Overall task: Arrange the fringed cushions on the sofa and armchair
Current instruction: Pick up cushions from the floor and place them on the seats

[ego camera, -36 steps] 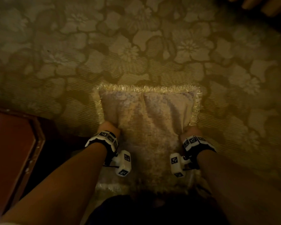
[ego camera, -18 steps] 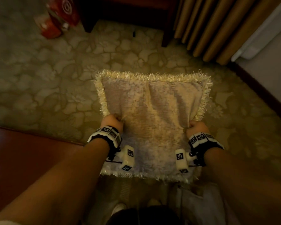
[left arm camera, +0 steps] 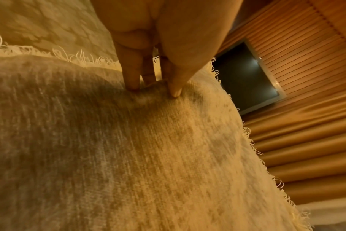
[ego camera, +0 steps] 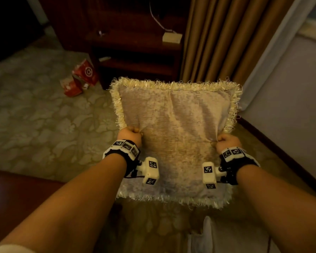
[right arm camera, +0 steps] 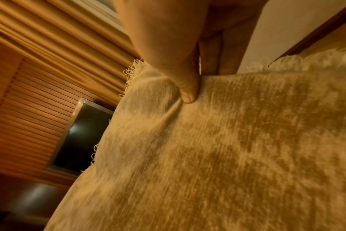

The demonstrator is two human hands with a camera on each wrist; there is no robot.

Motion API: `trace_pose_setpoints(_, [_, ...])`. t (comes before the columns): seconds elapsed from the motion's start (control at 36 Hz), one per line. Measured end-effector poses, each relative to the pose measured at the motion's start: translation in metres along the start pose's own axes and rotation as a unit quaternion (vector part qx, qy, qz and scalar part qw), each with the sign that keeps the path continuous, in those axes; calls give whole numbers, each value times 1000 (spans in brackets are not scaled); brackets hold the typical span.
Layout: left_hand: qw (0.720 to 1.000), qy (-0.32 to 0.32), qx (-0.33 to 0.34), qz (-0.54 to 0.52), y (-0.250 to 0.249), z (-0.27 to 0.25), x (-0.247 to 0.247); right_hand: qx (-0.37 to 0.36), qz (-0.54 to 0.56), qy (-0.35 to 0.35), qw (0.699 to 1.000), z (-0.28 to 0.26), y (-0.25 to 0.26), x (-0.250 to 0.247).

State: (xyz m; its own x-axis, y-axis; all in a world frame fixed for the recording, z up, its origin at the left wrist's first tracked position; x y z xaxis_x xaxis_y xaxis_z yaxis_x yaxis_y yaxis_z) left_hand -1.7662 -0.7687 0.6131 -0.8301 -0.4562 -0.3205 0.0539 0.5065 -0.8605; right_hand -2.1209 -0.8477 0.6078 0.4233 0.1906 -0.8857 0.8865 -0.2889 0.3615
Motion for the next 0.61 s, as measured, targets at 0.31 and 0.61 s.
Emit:
trace_pose_setpoints(0.31, [997,27,46,-53,-62,-51,7,1,19,-65,998,-38,-22,-91])
trace_pose_setpoints(0.61, [985,133,109,-14,-95,-105,53,77,33,-135,987,-108,-94,-141])
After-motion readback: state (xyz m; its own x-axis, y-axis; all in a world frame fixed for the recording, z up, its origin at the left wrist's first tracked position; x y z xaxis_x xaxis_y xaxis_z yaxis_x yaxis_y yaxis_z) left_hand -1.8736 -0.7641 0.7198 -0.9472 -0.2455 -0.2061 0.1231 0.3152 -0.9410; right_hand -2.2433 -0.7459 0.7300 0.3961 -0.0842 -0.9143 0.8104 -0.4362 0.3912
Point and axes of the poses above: each hand's wrist, its own z-axis towards the middle knuckle, its own x-axis out of the palm, y = z × x, the point moved 7 cm from there along z, towards the middle knuckle, and after that the axes turned 15 degrees about -z, right-handed, at the moved point
